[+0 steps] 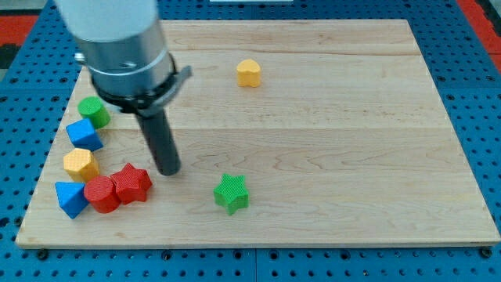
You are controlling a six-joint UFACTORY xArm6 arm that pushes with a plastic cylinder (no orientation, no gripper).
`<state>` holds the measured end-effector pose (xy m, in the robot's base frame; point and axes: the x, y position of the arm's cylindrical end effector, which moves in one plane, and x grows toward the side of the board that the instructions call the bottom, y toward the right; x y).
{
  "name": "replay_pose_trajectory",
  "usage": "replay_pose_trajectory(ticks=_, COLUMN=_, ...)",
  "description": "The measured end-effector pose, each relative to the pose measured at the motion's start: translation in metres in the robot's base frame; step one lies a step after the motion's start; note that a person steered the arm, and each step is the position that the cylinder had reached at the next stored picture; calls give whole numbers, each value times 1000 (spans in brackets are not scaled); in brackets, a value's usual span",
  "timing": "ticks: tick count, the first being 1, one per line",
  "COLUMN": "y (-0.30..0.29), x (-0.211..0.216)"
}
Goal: Place the heart right to the cube
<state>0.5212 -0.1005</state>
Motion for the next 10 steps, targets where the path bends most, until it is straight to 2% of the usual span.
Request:
replay_pose_trajectory(ticks=1, y=-19, x=39)
replay_pose_trajectory(ticks=3, y=-67, x=22)
replay_pose_trajectory(ticks=4, y=-24, x=-12)
replay_pose_trajectory(ticks=5, y=46, x=-82)
replay_pose_trajectory(ticks=6, y=139, x=-105)
replay_pose_trajectory(ticks=7, y=165, x=-176)
replay_pose_trajectory(ticks=8, y=112, x=-187)
replay_pose_trajectory(ticks=9, y=95, x=-193)
replay_pose_trajectory(ticks=10, y=117, x=-223)
